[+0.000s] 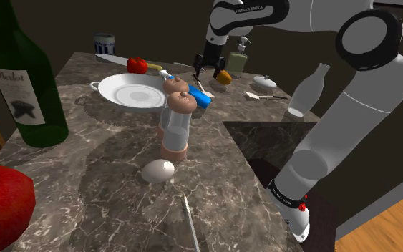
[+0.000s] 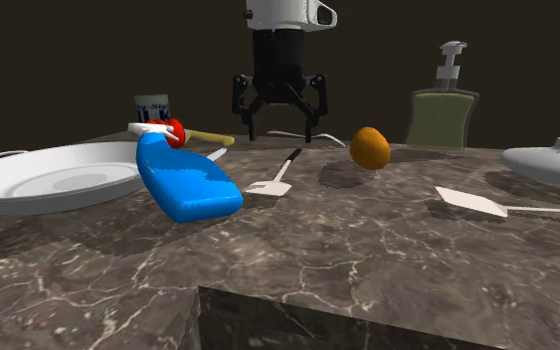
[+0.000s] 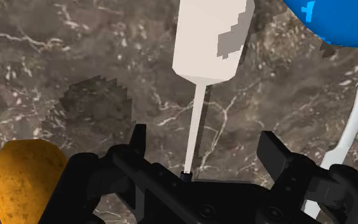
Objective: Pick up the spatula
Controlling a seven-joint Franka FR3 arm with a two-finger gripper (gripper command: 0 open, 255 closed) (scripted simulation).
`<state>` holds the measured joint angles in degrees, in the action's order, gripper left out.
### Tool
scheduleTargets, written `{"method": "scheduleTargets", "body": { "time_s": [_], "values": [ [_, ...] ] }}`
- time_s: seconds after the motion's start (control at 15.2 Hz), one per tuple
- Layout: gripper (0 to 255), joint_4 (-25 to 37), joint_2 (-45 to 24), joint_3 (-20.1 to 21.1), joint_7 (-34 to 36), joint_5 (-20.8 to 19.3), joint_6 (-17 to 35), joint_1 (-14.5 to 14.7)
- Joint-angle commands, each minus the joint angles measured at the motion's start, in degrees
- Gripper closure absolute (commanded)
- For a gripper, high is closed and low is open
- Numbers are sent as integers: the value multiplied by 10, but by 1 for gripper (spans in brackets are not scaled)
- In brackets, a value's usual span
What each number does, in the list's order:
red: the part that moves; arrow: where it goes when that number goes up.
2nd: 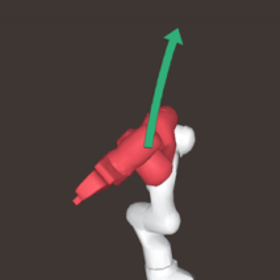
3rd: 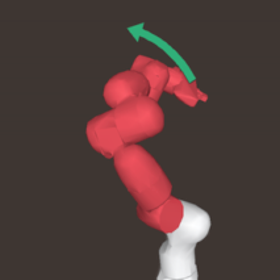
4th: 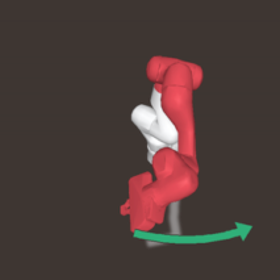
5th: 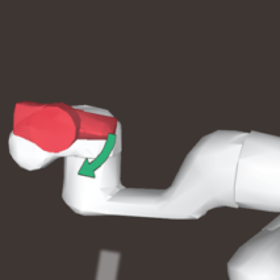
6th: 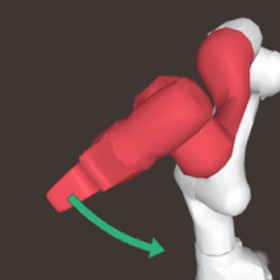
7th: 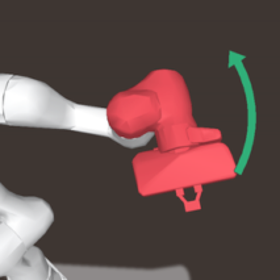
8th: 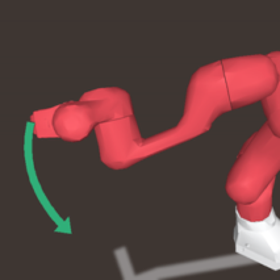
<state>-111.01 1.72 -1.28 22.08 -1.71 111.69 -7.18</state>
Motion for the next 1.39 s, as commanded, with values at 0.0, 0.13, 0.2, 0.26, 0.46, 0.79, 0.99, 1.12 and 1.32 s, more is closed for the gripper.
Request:
{"method": "scheduleTargets", "body": {
  "time_s": [0.0,0.13,0.2,0.26,0.46,0.79,0.99,1.12,1.32],
  "values": [
    [0,39,-42,-5,10,2,9,-5],
    [0,67,-68,-9,16,3,12,-9],
    [0,61,-70,-9,16,3,19,-9],
    [0,55,-71,-9,17,3,27,-9],
    [0,38,-76,-9,17,3,49,-9],
    [255,24,-81,-8,18,3,68,-8],
    [255,24,-81,-8,18,3,68,-8],
    [255,24,-81,-8,18,3,68,-8],
    [255,24,-81,-8,18,3,68,-8]
  ]
}}
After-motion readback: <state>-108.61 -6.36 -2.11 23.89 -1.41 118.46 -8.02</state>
